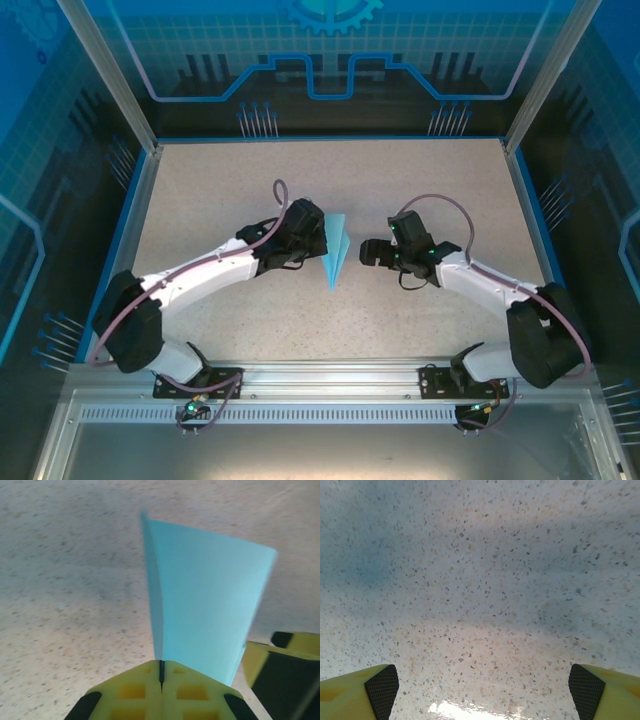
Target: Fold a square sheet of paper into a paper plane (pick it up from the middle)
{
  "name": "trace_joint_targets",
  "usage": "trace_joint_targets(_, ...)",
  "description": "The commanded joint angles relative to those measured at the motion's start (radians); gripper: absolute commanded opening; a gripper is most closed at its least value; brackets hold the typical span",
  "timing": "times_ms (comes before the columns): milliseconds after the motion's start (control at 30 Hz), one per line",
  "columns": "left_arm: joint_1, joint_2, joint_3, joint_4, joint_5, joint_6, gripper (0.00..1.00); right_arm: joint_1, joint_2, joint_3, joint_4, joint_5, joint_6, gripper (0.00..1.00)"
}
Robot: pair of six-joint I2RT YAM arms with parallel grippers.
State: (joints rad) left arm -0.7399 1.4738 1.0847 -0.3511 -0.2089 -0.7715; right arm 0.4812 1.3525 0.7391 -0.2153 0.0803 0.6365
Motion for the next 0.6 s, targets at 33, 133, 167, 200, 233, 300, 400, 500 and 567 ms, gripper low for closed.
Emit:
trace_joint_targets(33, 0.017, -0.045, -0.083, 0.234, 0.147, 0.038, 0.0, -0.016, -0.066, -0.027, -0.004, 0.041, 0.032, 0.92)
trace_joint_targets(133, 0.049, -0.038, -0.136, 0.351, 0.241, 0.008, 0.0, -0.018, -0.092, -0.02, -0.018, 0.035, 0.039, 0.92)
trace_joint_targets(167, 0.057, -0.031, -0.155, 0.385, 0.265, 0.0, 0.0, -0.018, -0.102, -0.022, -0.017, 0.031, 0.041, 0.92)
trace_joint_targets(200, 0.067, -0.018, -0.172, 0.422, 0.288, -0.013, 0.0, -0.018, -0.109, -0.022, -0.016, 0.027, 0.044, 0.92)
trace_joint_targets(233, 0.075, -0.003, -0.188, 0.458, 0.315, -0.027, 0.0, -0.018, -0.117, -0.022, -0.015, 0.021, 0.051, 0.91)
trace_joint_targets(300, 0.088, 0.032, -0.217, 0.524, 0.356, -0.047, 0.0, -0.018, -0.127, -0.021, -0.011, -0.006, 0.047, 0.9)
trace_joint_targets(400, 0.098, 0.08, -0.249, 0.596, 0.387, -0.067, 0.0, -0.018, -0.122, -0.006, -0.014, -0.066, 0.033, 0.85)
trace_joint_targets(500, 0.108, 0.128, -0.282, 0.658, 0.395, -0.092, 0.0, -0.011, -0.115, 0.006, -0.015, -0.1, 0.029, 0.81)
trace_joint_targets(567, 0.119, 0.163, -0.303, 0.706, 0.414, -0.118, 0.0, 0.001, -0.103, 0.019, -0.014, -0.122, 0.026, 0.76)
